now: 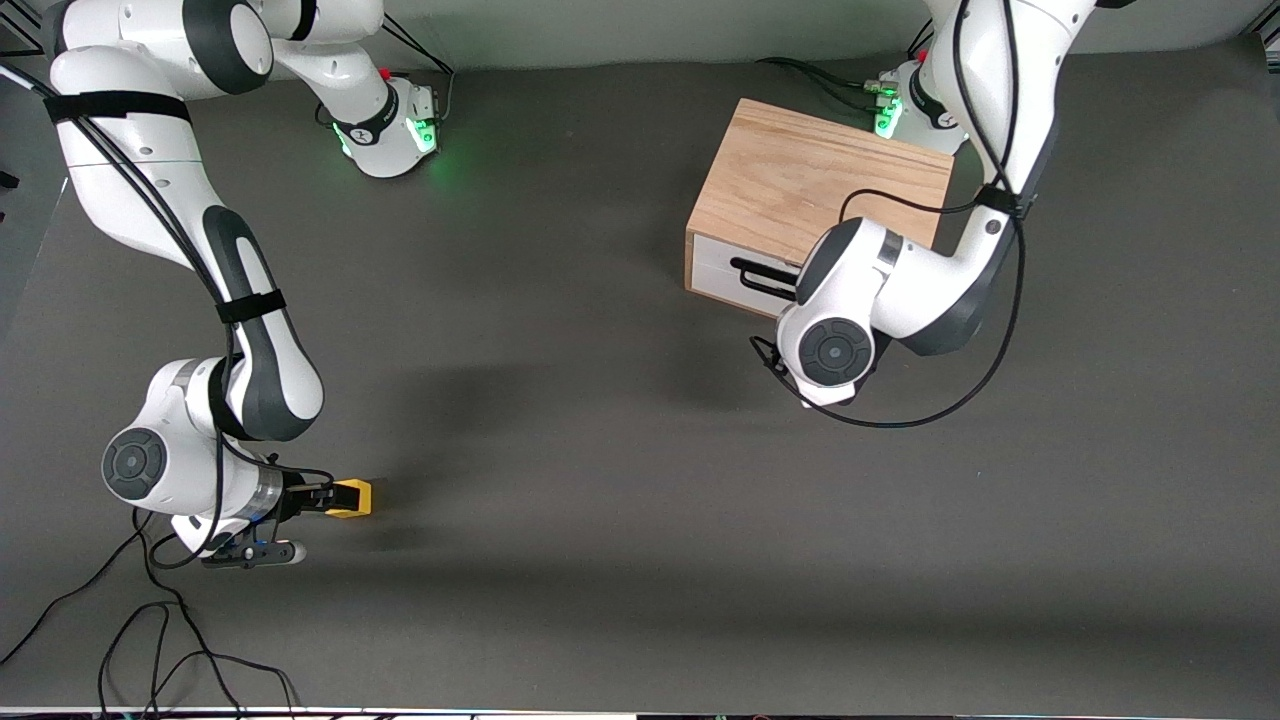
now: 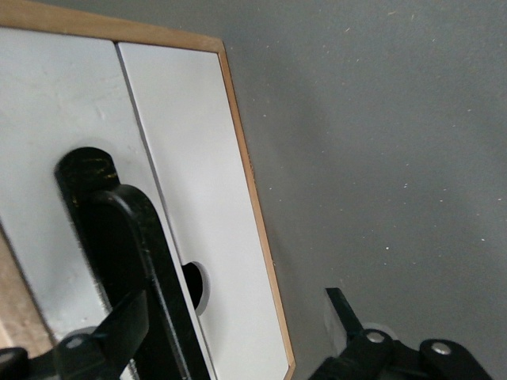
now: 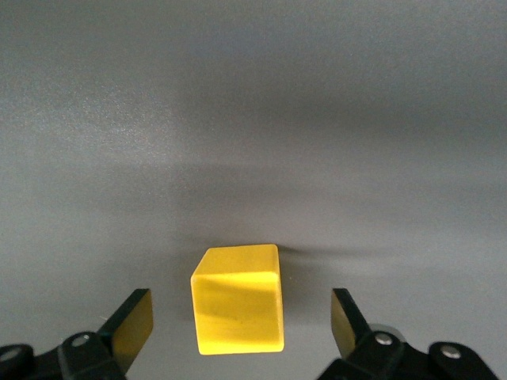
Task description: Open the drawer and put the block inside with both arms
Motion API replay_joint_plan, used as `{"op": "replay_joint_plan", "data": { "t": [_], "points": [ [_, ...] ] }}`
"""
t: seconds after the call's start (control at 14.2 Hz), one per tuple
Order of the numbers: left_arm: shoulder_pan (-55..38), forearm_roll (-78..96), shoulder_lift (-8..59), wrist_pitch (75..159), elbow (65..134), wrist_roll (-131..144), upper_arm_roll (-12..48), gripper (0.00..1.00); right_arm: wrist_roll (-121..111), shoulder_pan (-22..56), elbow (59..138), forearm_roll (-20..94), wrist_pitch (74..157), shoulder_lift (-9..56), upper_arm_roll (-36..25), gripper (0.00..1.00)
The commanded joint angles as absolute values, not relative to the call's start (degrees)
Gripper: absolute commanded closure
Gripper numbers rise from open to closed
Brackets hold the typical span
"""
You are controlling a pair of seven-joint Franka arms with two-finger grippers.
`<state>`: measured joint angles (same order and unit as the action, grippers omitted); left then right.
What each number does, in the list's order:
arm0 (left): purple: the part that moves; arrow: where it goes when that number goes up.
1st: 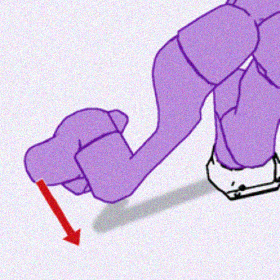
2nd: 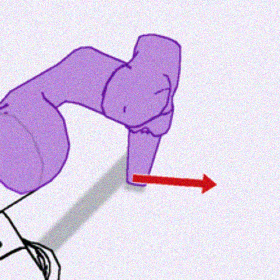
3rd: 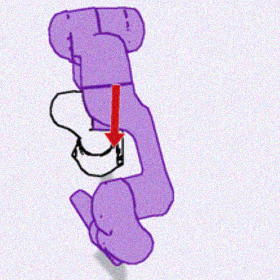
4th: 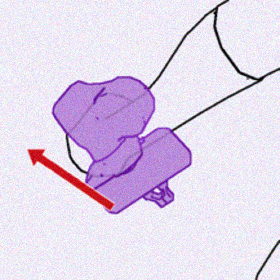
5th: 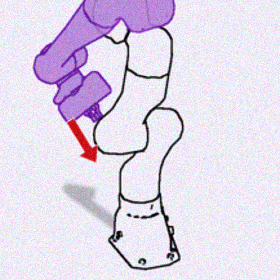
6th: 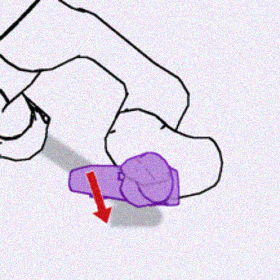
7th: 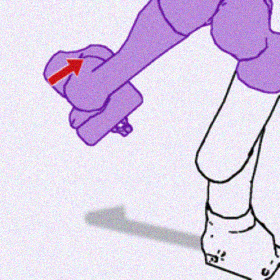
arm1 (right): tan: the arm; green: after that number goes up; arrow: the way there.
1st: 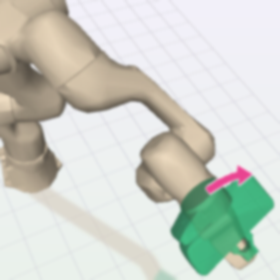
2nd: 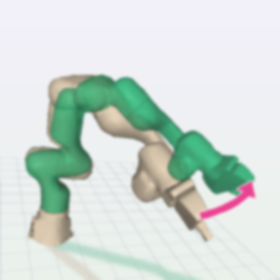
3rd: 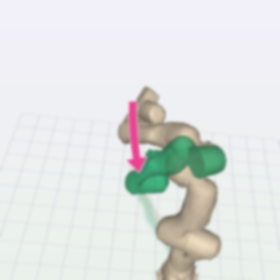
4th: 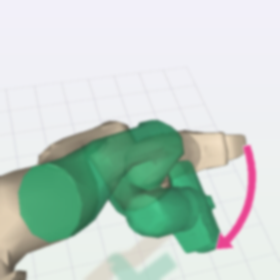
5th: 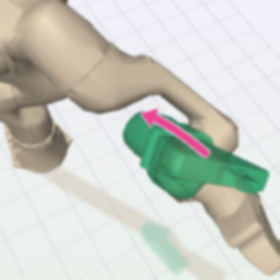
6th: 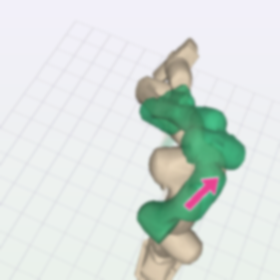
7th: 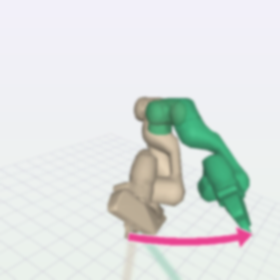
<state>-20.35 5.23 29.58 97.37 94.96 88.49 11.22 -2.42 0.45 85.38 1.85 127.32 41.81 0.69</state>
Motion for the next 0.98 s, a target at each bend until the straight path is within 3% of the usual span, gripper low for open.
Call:
{"op": "replay_joint_plan", "data": {
  "t": [0.0,0.56,0.91],
  "points": [
    [-21.2,5.8,29.5,96.5,95.5,89.8,10.6,0.01,-1.9,0.6,84.7,1.2,128.0,42.4,0.5,0.0],
    [-22.4,4.9,31.6,97.7,97.1,90.8,10.6,0.01,-1.9,0.6,84.8,1.3,128.0,42.5,0.5,0.0],
    [-22.0,2.9,33.4,104.1,96.9,90.1,10.5,0.01,-1.9,0.6,84.8,1.3,128.0,42.5,0.5,0.0]
  ]
}}
